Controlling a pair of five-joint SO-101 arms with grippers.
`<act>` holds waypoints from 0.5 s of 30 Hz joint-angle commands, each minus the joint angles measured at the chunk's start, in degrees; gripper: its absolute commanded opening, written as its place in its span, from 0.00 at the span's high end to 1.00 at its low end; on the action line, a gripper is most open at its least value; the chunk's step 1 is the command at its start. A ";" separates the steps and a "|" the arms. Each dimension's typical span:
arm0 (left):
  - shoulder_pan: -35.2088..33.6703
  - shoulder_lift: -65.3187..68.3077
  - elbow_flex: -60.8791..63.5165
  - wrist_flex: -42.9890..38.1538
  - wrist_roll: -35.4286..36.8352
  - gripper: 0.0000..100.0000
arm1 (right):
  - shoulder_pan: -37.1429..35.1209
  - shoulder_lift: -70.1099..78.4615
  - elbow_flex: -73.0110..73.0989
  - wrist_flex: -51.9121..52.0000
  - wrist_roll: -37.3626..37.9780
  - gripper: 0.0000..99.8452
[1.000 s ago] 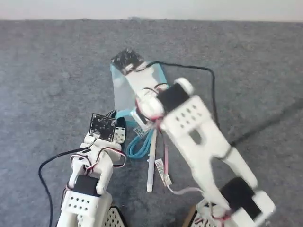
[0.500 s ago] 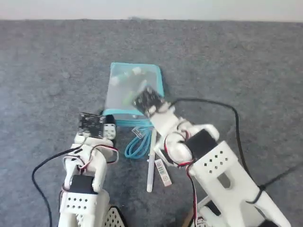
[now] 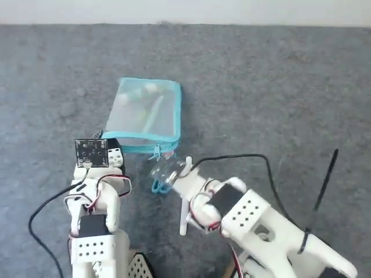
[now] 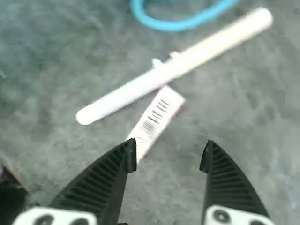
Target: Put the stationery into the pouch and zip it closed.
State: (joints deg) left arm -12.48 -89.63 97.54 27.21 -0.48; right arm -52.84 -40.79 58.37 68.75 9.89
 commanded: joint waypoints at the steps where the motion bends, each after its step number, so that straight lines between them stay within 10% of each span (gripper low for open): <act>1: -1.23 -0.70 -2.51 -2.37 -0.44 0.99 | -3.56 -2.24 0.26 -1.80 -2.37 0.77; 15: -1.23 -0.70 -2.42 -2.11 -0.44 0.99 | -3.56 -2.24 8.44 -12.18 -10.73 0.77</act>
State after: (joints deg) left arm -13.01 -89.63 97.54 27.21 -0.48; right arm -56.26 -41.14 67.25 57.58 0.13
